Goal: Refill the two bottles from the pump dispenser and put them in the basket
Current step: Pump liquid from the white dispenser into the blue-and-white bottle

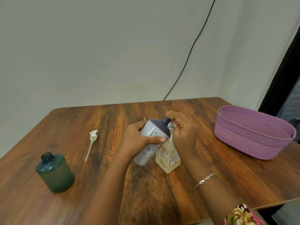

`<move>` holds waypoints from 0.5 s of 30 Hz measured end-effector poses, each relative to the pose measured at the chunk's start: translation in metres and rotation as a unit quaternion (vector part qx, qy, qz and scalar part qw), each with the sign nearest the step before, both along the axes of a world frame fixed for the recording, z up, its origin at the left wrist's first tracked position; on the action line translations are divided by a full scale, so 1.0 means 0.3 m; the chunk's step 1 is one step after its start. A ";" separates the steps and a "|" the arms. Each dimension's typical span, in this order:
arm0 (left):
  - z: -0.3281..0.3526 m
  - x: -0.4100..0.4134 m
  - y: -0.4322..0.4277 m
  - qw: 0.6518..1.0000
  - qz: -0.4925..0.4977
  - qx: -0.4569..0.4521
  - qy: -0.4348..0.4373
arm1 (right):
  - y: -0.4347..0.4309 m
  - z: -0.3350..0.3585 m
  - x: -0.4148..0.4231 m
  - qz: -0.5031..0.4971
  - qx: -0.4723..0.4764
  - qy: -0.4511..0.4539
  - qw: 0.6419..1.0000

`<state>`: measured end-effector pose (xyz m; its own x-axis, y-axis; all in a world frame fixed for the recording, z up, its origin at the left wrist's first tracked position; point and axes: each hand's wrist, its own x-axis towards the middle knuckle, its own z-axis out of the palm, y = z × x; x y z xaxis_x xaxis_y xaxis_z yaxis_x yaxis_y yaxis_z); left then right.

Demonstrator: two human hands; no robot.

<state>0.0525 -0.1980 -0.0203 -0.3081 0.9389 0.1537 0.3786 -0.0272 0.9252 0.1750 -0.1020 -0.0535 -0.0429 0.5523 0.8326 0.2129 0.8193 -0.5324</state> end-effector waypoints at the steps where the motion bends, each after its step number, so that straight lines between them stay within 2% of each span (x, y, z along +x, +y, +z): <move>1: -0.005 0.000 -0.002 1.000 -0.002 -0.004 0.001 | 0.002 -0.018 -0.001 -0.005 0.008 0.002 1.000; 7: -0.013 -0.014 -0.002 1.000 -0.006 -0.009 0.003 | 0.020 -0.051 -0.004 0.006 -0.001 0.014 1.000; 15: 0.015 -0.008 0.006 1.000 -0.005 0.002 0.008 | 0.015 0.034 0.000 0.003 -0.002 0.006 1.000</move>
